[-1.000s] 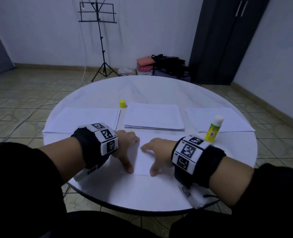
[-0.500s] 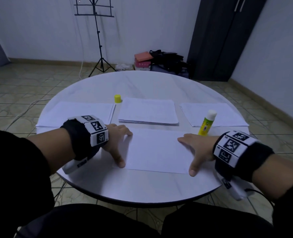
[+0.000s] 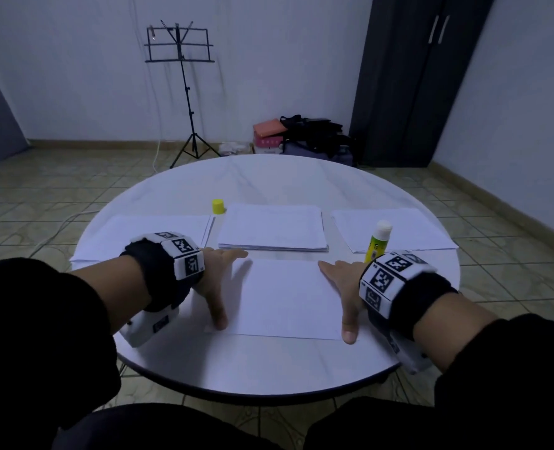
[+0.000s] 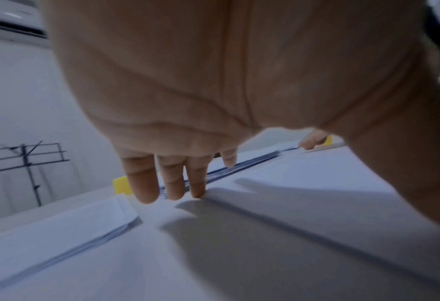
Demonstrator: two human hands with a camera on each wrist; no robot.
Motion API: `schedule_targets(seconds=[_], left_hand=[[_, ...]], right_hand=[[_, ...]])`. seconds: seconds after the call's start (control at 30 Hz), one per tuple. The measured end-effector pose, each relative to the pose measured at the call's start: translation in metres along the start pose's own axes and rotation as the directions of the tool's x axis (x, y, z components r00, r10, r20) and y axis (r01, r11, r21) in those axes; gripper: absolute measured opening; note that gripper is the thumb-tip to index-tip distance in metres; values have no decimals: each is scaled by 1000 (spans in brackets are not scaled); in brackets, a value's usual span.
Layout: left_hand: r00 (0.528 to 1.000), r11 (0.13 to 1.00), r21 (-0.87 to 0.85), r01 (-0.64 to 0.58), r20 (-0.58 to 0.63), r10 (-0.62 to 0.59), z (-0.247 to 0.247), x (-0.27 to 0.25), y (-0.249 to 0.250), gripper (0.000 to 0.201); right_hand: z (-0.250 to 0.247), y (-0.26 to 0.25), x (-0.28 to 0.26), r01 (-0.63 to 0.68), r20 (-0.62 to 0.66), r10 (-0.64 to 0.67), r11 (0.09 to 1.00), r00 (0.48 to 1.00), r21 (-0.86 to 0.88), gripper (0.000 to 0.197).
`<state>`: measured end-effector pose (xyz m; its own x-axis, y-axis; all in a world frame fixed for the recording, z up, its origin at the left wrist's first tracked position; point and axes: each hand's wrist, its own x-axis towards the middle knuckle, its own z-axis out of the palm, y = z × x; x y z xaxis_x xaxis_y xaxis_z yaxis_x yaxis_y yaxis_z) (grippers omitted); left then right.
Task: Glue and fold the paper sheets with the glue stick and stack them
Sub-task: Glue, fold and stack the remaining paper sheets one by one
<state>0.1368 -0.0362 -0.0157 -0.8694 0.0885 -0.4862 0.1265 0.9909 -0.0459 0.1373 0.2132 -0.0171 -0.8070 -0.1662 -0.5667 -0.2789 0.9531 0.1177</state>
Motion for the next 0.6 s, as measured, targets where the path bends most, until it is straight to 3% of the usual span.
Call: schedule_targets(seconds=[0.17,0.3,0.4,0.47,0.53,0.6], left_hand=[[999,913,-405,-47,-21,42,-1,-8,-9,123],[994,629,-772,-91,-109,9,13,-19,-11,87],[984,612,-777,-148,-177,13,24,-26,-9,47],[973,604,-772,-197,-228,27,26,-30,-8,40],[957,579,-780,-240,-290,5,22,-32,-12,43],[928,580,-762,-288,-372,-29,16,-33,-16,45]], right_hand=[[7,3,-5,-3,-38,5,998,999,63,140],[13,6,-14,38,-36,-31,975,999,217,125],[15,7,-21,49,-42,-40,965,998,257,92],[15,10,-24,29,-61,-8,937,998,348,88],[14,12,-21,4,-133,79,844,988,536,78],[12,10,-14,10,-162,197,604,967,797,58]])
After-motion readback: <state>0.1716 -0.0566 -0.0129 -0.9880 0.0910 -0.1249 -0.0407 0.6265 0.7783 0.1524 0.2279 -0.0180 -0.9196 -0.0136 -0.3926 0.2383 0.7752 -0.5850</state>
